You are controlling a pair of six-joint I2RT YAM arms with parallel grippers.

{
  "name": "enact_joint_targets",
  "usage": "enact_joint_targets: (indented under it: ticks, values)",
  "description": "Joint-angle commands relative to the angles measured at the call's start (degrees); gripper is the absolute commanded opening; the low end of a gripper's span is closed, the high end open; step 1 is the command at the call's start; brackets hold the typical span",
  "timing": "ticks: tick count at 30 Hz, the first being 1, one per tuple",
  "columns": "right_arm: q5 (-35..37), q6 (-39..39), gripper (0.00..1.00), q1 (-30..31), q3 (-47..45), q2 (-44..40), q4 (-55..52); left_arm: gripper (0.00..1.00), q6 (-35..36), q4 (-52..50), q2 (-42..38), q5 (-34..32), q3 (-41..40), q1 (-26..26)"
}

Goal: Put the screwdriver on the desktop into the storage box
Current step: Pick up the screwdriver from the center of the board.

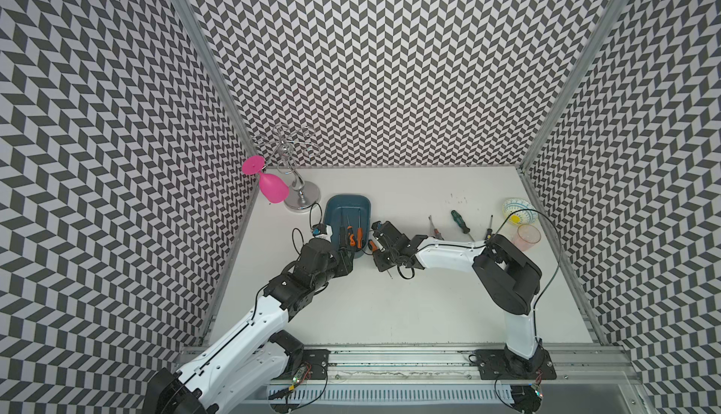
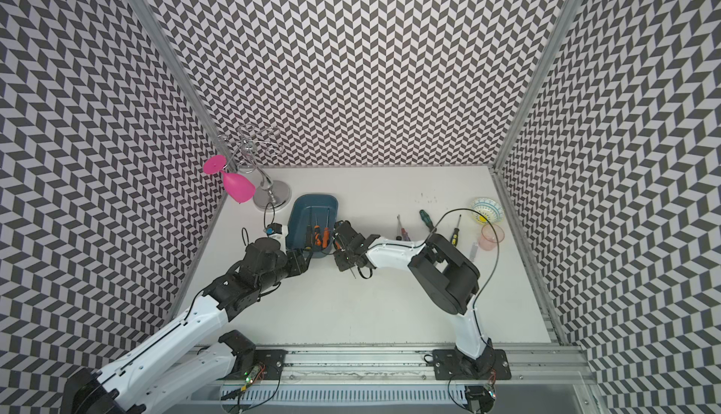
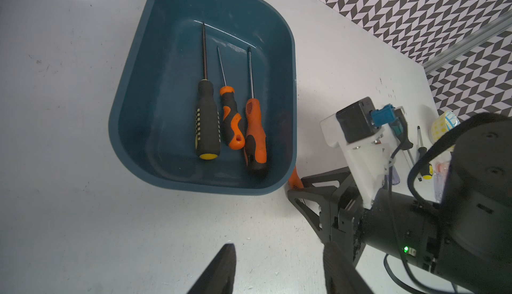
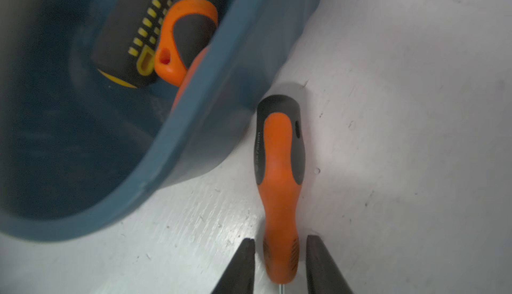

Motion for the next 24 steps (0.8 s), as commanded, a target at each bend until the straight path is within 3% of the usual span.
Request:
enact_joint_targets:
  ticks: [1,7,14,24]
  values:
    - [1.87,-0.14,0.26,0.30,-0.29,1.59,-0.05,0.54,-0.13,-1.06,-0.63,-0.89,1.26,-0.04]
    - [2.12,0.23,0.16,0.24,-3.35,-0.94,1.80,0.54,0.14,-0.28,-0.56,0.14,0.98,0.03]
    - [0.65,1.18,0.14,-0.19,-8.58,-6.57,5.12,0.55,0.11,2.17,-0.04,2.98,0.32,-0.09]
    - [-10.52,5.17,0.13,-5.62,-22.27,-20.38,16.17,0.62,-0.29,9.76,0.60,9.11,-0.75,-1.51]
